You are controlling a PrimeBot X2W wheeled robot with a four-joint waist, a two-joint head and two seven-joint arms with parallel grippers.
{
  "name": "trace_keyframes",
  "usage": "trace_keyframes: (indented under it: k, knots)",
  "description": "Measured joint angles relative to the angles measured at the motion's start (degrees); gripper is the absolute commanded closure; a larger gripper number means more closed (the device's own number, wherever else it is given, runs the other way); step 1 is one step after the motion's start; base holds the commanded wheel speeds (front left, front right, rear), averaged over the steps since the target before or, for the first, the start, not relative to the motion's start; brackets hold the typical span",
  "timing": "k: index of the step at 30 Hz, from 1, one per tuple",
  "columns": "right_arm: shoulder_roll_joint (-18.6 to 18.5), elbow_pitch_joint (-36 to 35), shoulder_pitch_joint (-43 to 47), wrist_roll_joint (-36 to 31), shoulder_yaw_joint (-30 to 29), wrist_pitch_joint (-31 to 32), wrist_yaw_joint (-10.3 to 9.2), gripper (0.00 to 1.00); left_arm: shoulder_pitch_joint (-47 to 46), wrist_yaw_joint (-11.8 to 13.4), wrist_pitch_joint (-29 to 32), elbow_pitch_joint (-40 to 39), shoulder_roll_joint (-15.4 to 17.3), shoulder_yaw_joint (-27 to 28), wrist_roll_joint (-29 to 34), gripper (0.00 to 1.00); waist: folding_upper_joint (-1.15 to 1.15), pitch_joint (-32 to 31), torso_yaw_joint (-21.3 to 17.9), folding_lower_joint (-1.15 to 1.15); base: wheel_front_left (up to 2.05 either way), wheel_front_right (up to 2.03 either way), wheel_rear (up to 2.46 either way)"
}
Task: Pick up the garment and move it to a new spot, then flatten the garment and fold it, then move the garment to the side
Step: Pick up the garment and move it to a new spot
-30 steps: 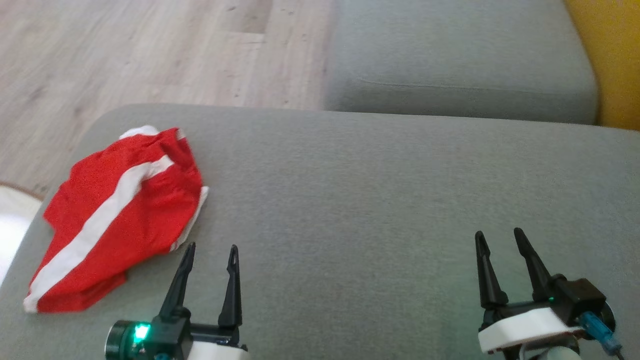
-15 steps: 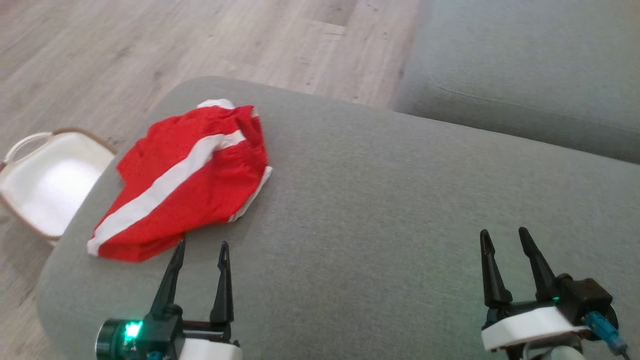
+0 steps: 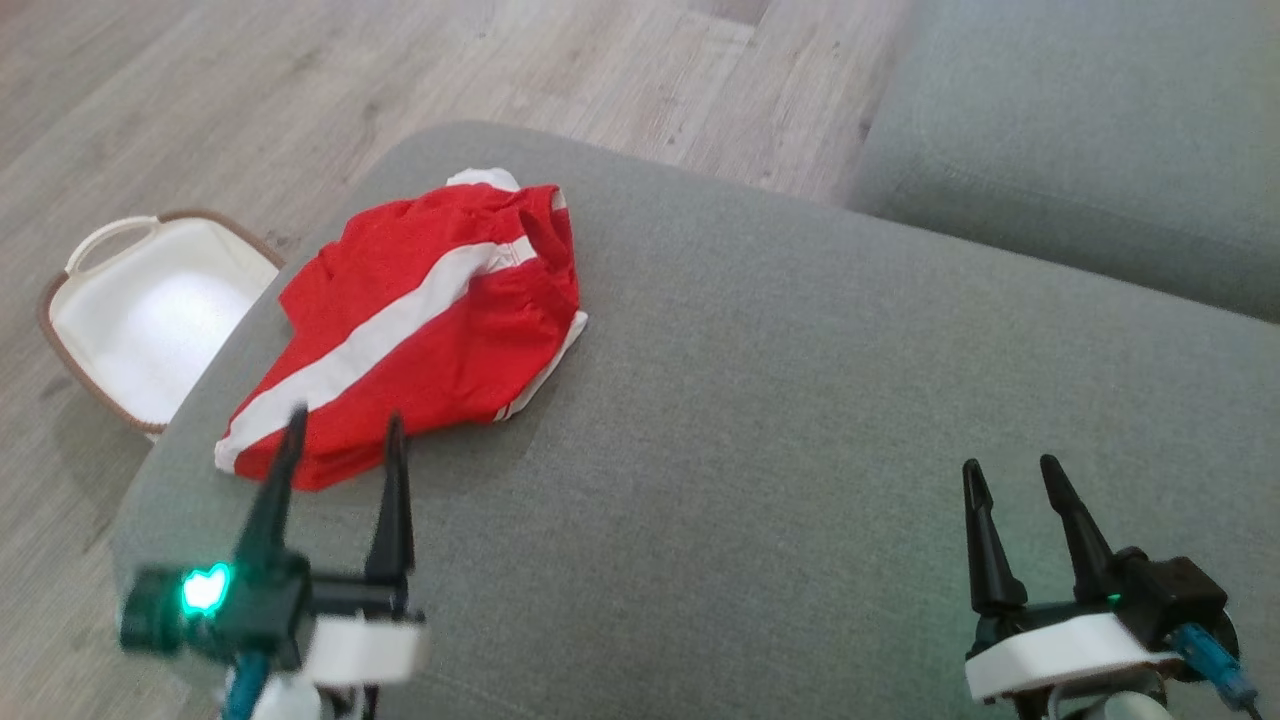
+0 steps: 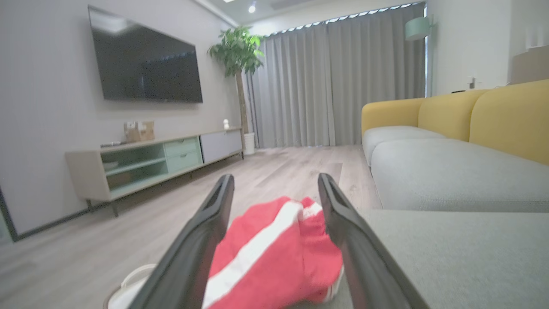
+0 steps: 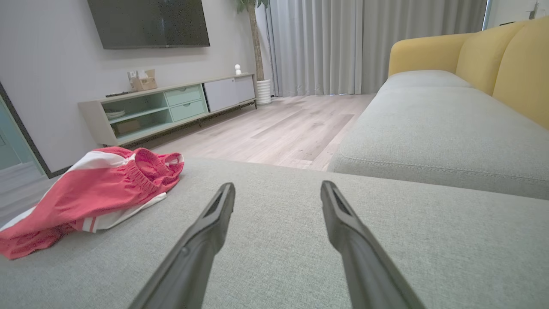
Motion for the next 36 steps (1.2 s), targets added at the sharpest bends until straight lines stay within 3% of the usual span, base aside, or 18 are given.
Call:
trace_keyframes:
  k: [6, 9, 12, 21, 30, 35, 36]
  knots:
    - [0.0, -0.31, -0.06, -3.56, -0.85, 0.0, 0.0, 0.0, -10.95, -1.72, -0.27, -3.15, 2.88, -0.21, 1.65, 0.0, 0.0, 3.16, 0.27, 0.0, 0.0, 0.0, 0.0]
    - [-0.01, -0.74, -1.04, -6.14, -1.2, 0.0, 0.0, 0.0, -18.53, -2.99, -0.33, -0.32, 3.5, -0.32, 1.63, 0.0, 0.0, 5.94, 0.13, 0.01, 0.0, 0.0, 0.0]
    - [-0.03, -1.11, -3.57, -9.13, -1.22, -0.01, 0.0, 0.0, -27.47, -4.32, 0.14, 9.16, 3.72, -1.18, 1.64, 0.0, 0.0, 9.17, -0.13, 0.01, 0.0, 0.0, 0.0]
    - [-5.12, -2.85, -7.25, -11.13, -1.1, -0.01, 0.0, 0.0, -51.83, -6.21, 14.24, 36.95, 0.67, -1.69, -0.63, 0.0, 0.0, 18.76, -1.19, 0.02, 0.0, 0.0, 0.0]
    - [-8.28, -4.86, -7.62, -11.13, -0.89, -0.01, 0.0, 0.0, -59.33, -7.17, 23.39, 54.81, -0.51, -2.09, -2.03, 0.0, 0.0, 23.87, -2.91, 0.01, 0.0, 0.0, 0.0]
    - [-8.48, -5.15, -9.64, -11.34, -0.03, -0.01, 0.0, 0.0, -60.33, -7.19, 23.68, 61.47, -0.3, -1.83, -3.22, 0.0, 0.0, 25.03, -4.42, 0.0, 0.0, 0.0, 0.0]
    - [-8.47, -5.21, -9.96, -11.37, 0.38, -0.01, 0.0, 0.0, -60.86, -7.16, 22.35, 62.9, 0.12, -1.86, -3.22, 0.19, 0.0, 25.32, -4.84, 0.0, 0.0, 0.0, 0.0]
